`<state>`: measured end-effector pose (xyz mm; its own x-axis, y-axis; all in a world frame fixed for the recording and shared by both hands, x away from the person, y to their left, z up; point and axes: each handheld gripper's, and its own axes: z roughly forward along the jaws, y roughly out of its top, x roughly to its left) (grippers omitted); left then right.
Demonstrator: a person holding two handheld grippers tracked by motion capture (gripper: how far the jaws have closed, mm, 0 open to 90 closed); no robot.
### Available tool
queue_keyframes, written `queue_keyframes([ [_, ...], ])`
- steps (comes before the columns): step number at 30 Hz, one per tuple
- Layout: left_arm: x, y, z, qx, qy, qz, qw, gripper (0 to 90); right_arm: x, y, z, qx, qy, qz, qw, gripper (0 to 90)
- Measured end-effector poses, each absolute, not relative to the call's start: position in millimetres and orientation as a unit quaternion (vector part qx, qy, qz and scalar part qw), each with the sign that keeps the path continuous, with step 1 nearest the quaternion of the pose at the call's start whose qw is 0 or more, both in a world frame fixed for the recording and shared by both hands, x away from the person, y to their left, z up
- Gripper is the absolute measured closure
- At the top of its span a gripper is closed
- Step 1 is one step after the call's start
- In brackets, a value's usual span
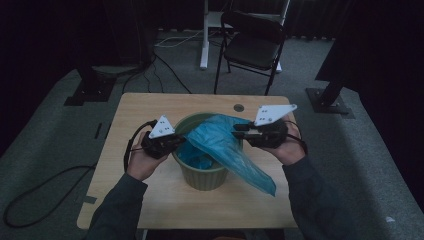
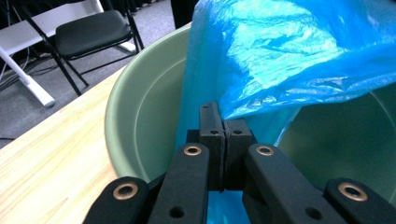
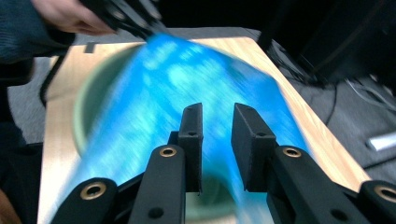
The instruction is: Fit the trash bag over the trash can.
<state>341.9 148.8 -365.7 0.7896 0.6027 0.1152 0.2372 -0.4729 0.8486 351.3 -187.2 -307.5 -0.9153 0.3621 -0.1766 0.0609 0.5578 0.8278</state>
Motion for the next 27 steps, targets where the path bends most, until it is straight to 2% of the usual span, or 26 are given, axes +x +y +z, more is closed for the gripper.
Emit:
queue_keyframes([
  [6,341.7,151.1,-367.7,0.832,0.256,0.206,0.447,88.7,354.1,-204.9,-325.2,0.155,0.868,0.442,0.164,70.5],
  [12,341.1,149.9,-367.6,0.832,0.255,0.206,0.449,88.5,356.3,-194.9,-339.2,0.155,0.878,0.416,0.177,65.0],
  [14,340.7,149.9,-367.6,0.830,0.256,0.205,0.451,88.4,358.5,-188.3,-340.3,0.157,0.879,0.409,0.187,69.3],
  [16,340.5,151.4,-367.7,0.829,0.257,0.207,0.451,88.4,361.3,-183.4,-340.4,0.161,0.882,0.401,0.189,83.0],
  [18,340.1,154.7,-368.1,0.828,0.260,0.208,0.451,88.6,362.9,-181.9,-340.6,0.165,0.883,0.394,0.195,89.7],
  [27,339.6,164.3,-374.4,0.827,0.271,0.203,0.448,86.6,359.9,-205.1,-341.4,0.183,0.879,0.401,0.181,90.0],
])
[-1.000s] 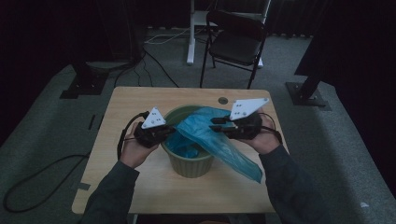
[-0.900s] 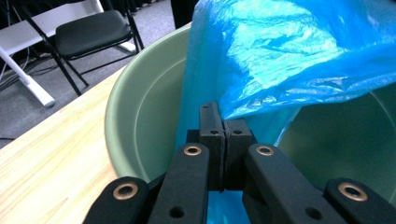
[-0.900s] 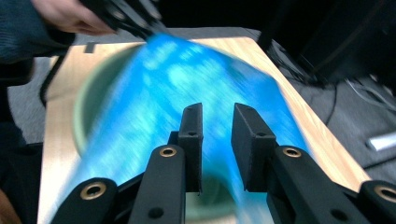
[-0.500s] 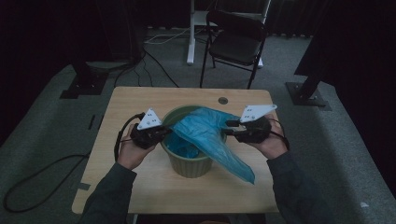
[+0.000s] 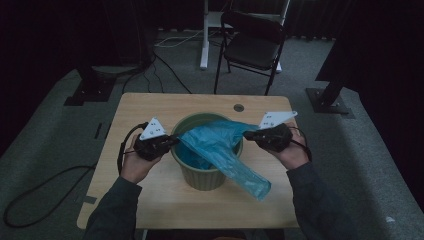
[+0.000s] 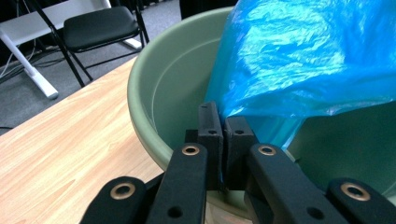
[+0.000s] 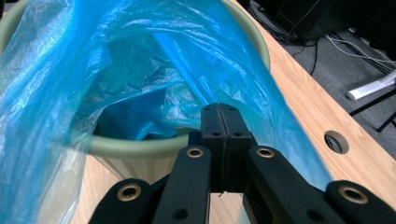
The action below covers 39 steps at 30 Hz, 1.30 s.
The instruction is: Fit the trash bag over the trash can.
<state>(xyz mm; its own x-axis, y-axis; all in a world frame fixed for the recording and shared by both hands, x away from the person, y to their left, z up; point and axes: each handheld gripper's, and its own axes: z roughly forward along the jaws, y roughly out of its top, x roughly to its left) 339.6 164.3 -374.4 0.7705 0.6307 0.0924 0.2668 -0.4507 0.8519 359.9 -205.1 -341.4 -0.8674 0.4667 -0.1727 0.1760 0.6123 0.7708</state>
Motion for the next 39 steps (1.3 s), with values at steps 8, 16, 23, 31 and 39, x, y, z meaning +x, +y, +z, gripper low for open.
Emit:
queue_keyframes([
  [8,334.7,170.0,-372.0,0.827,0.264,0.195,0.456,66.9,358.0,-207.3,-336.7,0.182,0.876,0.405,0.187,90.0],
  [16,327.8,183.2,-371.8,0.819,0.261,0.186,0.476,57.8,361.1,-204.8,-335.1,0.189,0.876,0.395,0.200,90.0],
  [23,327.6,187.2,-364.6,0.810,0.268,0.190,0.486,56.1,360.4,-204.6,-333.9,0.181,0.874,0.411,0.187,90.0],
  [31,335.0,162.9,-355.4,0.818,0.245,0.182,0.487,53.3,358.4,-193.5,-331.7,0.164,0.875,0.416,0.184,90.0],
  [39,340.5,143.1,-349.3,0.826,0.229,0.179,0.483,50.4,357.4,-186.9,-331.8,0.154,0.878,0.417,0.178,90.0],
])
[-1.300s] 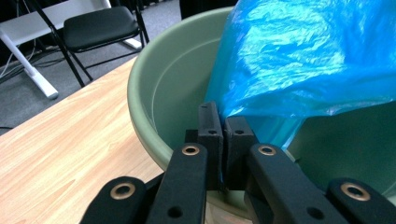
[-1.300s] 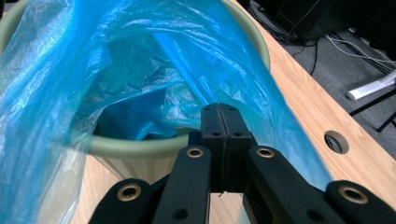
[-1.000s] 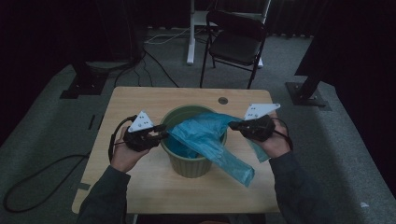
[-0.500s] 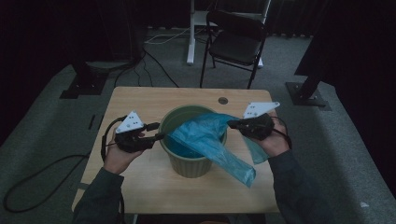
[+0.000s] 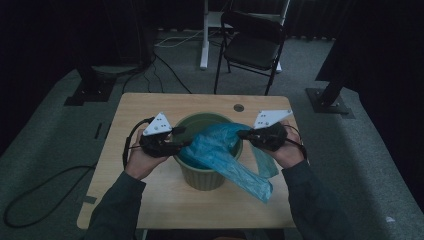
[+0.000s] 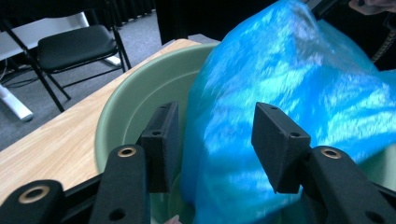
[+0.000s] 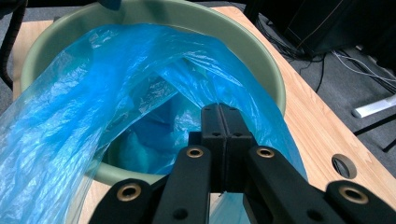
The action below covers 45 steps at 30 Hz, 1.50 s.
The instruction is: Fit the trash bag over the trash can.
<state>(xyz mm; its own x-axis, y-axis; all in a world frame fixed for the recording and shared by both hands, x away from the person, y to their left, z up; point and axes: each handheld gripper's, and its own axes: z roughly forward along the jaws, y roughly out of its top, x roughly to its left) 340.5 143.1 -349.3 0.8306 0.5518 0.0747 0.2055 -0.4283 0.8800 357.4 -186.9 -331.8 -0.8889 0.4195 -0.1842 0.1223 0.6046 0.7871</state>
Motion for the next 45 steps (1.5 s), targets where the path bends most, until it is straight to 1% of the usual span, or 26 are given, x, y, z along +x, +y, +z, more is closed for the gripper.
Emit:
queue_keyframes([
  [7,344.7,119.9,-342.1,0.837,0.211,0.173,0.475,49.5,356.8,-177.1,-330.5,0.144,0.880,0.416,0.176,90.0],
  [17,345.9,101.2,-335.0,0.842,0.196,0.168,0.474,45.9,354.5,-163.5,-329.5,0.127,0.886,0.412,0.172,90.0],
  [21,347.6,96.9,-333.8,0.844,0.196,0.168,0.471,45.8,353.3,-161.4,-328.3,0.122,0.886,0.413,0.171,90.0],
  [24,348.4,92.5,-335.7,0.846,0.197,0.171,0.464,48.1,352.4,-160.4,-327.4,0.119,0.886,0.413,0.171,90.0],
  [25,348.2,91.3,-336.4,0.849,0.197,0.179,0.457,51.4,352.1,-160.0,-327.1,0.119,0.886,0.414,0.170,90.0],
  [29,346.5,91.7,-336.5,0.845,0.200,0.190,0.458,73.8,351.3,-159.9,-327.1,0.116,0.888,0.412,0.169,90.0],
  [31,345.8,93.8,-336.0,0.843,0.202,0.192,0.460,81.4,350.7,-160.8,-328.4,0.116,0.889,0.410,0.170,90.0],
  [35,346.1,99.8,-337.4,0.843,0.208,0.195,0.457,89.1,350.2,-164.6,-331.4,0.120,0.890,0.407,0.168,90.0],
  [36,346.2,100.4,-338.1,0.842,0.210,0.195,0.457,89.5,350.3,-165.7,-331.8,0.121,0.890,0.407,0.168,90.0],
  [38,346.4,100.4,-338.8,0.841,0.211,0.195,0.458,89.4,350.5,-166.9,-331.9,0.121,0.890,0.407,0.167,90.0],
  [39,346.4,100.2,-338.7,0.841,0.211,0.194,0.460,87.7,350.6,-166.9,-331.6,0.121,0.890,0.408,0.167,90.0],
  [42,345.9,97.0,-336.1,0.839,0.205,0.186,0.469,74.3,350.3,-165.0,-330.9,0.119,0.890,0.407,0.167,90.0],
  [43,346.0,96.2,-335.2,0.840,0.201,0.182,0.471,66.9,350.2,-163.9,-330.2,0.117,0.890,0.407,0.168,90.0],
  [45,345.1,93.6,-333.0,0.840,0.191,0.174,0.477,59.6,349.9,-162.6,-330.1,0.116,0.890,0.408,0.167,90.0],
])
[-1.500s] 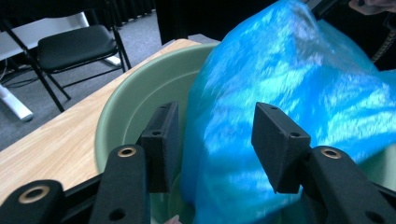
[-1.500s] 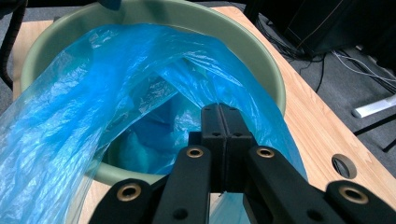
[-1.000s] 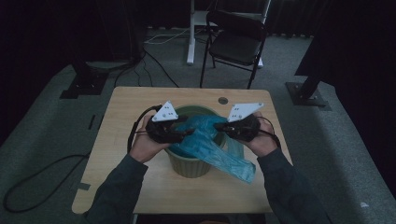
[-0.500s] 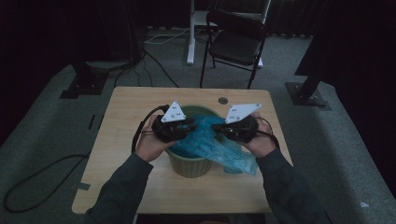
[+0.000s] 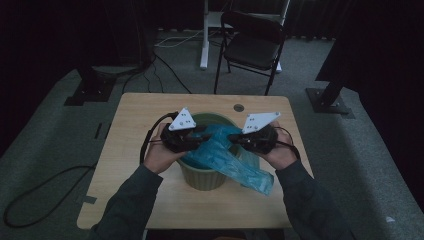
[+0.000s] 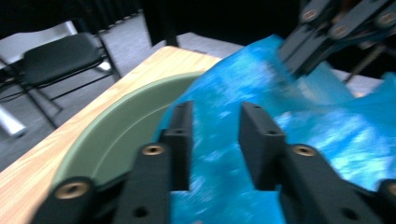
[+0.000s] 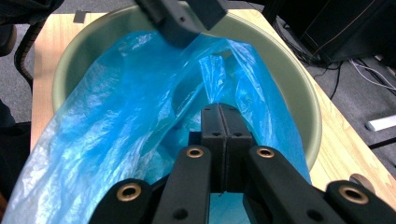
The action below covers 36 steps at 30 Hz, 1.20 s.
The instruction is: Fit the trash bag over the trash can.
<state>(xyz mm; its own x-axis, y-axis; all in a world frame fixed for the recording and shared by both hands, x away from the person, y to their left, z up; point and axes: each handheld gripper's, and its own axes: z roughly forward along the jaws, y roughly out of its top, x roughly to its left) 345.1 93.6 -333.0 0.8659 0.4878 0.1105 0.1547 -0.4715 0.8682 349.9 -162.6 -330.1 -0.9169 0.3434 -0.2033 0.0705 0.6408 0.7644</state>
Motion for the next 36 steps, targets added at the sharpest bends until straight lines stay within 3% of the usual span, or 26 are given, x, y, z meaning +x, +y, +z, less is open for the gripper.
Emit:
queue_keyframes([
  [4,343.9,86.7,-330.2,0.843,0.178,0.173,0.477,45.1,349.5,-159.0,-330.7,0.112,0.891,0.407,0.166,90.0],
  [10,348.6,80.3,-331.1,0.844,0.189,0.178,0.470,43.4,348.8,-157.1,-330.9,0.109,0.892,0.406,0.164,90.0],
  [11,349.3,79.5,-331.4,0.845,0.191,0.178,0.466,54.8,348.4,-156.8,-330.4,0.108,0.892,0.407,0.164,90.0],
  [14,349.0,78.7,-332.6,0.846,0.196,0.188,0.459,71.4,348.2,-157.1,-330.1,0.107,0.892,0.407,0.165,89.9],
  [18,347.7,81.7,-332.5,0.844,0.199,0.194,0.459,85.0,348.1,-158.1,-331.3,0.108,0.893,0.404,0.165,90.0],
  [22,347.5,88.6,-332.3,0.840,0.207,0.199,0.461,89.0,347.9,-161.8,-333.2,0.112,0.893,0.403,0.165,90.0],
  [36,348.1,128.6,-339.6,0.824,0.256,0.201,0.463,89.2,345.7,-178.5,-338.5,0.124,0.896,0.391,0.167,89.9],
])
